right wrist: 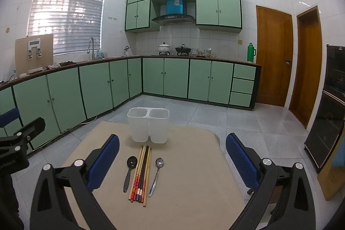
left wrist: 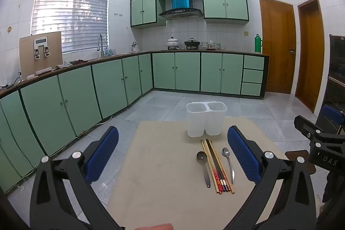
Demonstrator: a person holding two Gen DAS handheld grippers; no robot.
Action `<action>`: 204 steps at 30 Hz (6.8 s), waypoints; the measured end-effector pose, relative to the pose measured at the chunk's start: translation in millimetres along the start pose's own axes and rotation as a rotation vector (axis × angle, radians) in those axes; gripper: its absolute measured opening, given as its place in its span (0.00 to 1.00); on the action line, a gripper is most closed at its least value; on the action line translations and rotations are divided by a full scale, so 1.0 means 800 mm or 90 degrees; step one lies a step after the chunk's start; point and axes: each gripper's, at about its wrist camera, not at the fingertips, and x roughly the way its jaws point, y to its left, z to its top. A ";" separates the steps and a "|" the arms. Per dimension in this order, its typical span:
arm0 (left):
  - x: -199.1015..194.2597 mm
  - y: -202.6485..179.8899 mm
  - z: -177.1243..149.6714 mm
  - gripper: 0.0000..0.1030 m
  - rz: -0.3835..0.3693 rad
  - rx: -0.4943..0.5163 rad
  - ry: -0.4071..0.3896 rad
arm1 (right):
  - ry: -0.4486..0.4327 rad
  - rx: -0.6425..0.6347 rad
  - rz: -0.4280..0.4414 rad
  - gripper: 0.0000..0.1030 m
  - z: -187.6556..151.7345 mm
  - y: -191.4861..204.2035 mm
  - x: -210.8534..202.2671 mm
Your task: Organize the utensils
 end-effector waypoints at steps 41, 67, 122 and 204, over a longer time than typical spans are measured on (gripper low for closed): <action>0.000 -0.001 -0.001 0.95 0.001 0.002 -0.001 | -0.002 0.006 -0.001 0.94 0.000 -0.001 -0.003; 0.004 -0.005 0.000 0.95 0.007 0.002 0.002 | 0.005 0.012 -0.002 0.94 0.003 -0.006 0.002; 0.288 0.010 -0.104 0.95 0.042 0.023 0.264 | 0.397 0.022 0.076 0.52 -0.125 0.031 0.358; 0.337 -0.046 -0.090 0.33 -0.132 -0.024 0.171 | 0.202 0.043 0.137 0.27 -0.065 0.003 0.329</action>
